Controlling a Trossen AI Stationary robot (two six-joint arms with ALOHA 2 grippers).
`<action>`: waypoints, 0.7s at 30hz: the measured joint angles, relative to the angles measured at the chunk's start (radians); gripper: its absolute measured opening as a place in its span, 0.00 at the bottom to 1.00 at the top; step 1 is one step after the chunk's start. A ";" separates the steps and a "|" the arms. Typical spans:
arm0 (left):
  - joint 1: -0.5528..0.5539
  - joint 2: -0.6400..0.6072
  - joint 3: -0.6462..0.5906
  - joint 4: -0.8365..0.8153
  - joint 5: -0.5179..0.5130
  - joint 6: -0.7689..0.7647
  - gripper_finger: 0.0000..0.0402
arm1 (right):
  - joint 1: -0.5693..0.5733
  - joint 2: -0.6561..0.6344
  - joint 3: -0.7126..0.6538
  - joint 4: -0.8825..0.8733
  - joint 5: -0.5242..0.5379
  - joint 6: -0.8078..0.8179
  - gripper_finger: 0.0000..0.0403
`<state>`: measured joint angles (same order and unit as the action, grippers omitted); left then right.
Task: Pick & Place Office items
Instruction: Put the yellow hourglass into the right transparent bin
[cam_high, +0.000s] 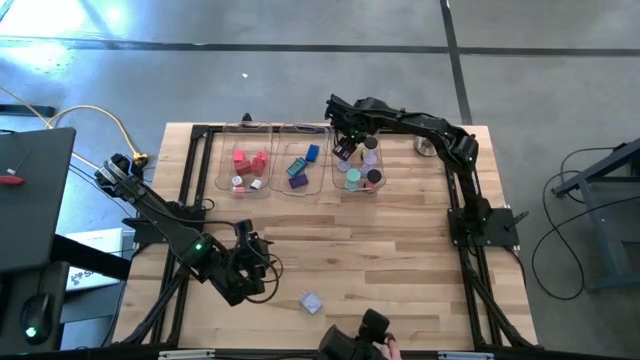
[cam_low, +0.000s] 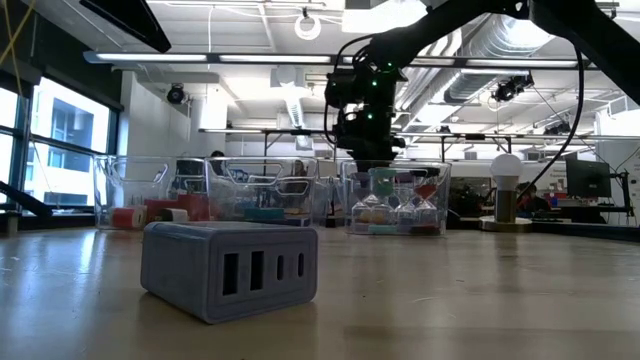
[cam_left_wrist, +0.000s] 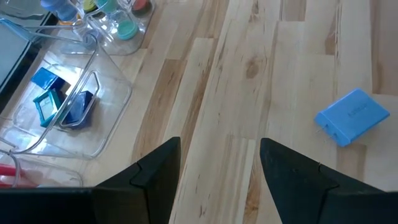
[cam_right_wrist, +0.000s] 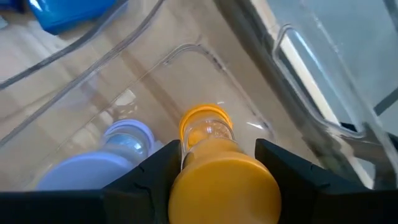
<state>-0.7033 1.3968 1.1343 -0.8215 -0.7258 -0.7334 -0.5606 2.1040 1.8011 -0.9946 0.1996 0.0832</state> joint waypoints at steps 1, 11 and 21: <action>0.000 0.000 0.000 0.000 0.000 0.000 0.53 | 0.000 0.000 0.000 0.001 -0.002 0.001 0.48; 0.000 0.000 0.000 0.000 0.000 0.000 0.53 | 0.004 0.000 0.000 0.002 -0.016 -0.017 0.48; 0.000 0.000 0.000 0.000 0.000 0.000 0.53 | 0.004 0.000 0.000 0.009 -0.016 -0.050 0.48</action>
<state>-0.7033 1.3968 1.1343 -0.8213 -0.7258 -0.7335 -0.5564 2.1040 1.8008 -0.9859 0.1833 0.0330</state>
